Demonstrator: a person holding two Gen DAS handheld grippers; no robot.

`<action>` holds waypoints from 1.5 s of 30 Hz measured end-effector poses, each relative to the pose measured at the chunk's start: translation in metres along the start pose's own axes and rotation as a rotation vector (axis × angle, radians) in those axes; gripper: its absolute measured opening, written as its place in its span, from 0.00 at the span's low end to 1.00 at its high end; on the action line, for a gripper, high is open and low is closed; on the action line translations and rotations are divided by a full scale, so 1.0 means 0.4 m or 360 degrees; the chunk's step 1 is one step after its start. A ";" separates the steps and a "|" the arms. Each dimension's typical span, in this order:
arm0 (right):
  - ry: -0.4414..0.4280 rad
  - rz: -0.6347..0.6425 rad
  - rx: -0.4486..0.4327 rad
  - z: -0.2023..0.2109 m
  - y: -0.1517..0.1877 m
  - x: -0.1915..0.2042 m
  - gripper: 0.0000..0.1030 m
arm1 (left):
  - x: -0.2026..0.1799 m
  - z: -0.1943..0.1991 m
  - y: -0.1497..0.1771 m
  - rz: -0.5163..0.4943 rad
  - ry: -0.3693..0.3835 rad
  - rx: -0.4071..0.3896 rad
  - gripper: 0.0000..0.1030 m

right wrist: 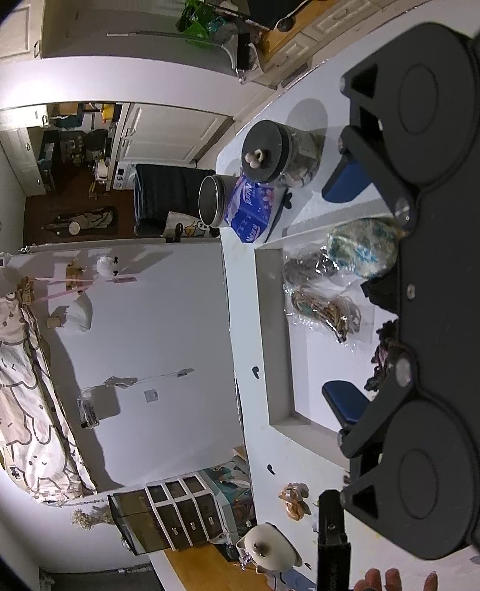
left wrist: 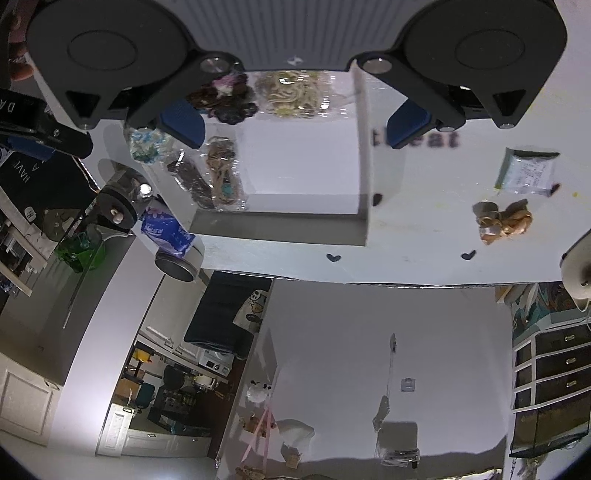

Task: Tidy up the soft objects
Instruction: 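Withdraw both tools from the tray toward the sachet and ribbon bundle, then close the left tool on the white printed sachet and lift it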

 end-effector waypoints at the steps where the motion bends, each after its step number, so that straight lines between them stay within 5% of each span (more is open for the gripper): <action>1: 0.0008 -0.0011 -0.0001 0.000 0.002 0.008 1.00 | 0.011 0.003 -0.002 -0.0004 -0.0001 0.0000 1.00; 31: -0.0028 0.0018 0.0064 -0.124 0.021 0.420 1.00 | 0.438 0.059 -0.025 0.0053 -0.0098 0.0020 1.00; 45: -0.0050 0.0067 0.0076 -0.193 -0.004 0.576 1.00 | 0.625 -0.070 -0.042 0.0149 -0.0226 0.0100 1.00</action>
Point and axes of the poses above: each gripper's, at about its wrist camera, not at the fingertips, and z roughly against the way its jaws point, x to its left, y to its underside, the point moved 2 cm from there along -z, roughly the way its jaws point, and after that the axes turned 2 degrees about -y, right-handed, at the moved point
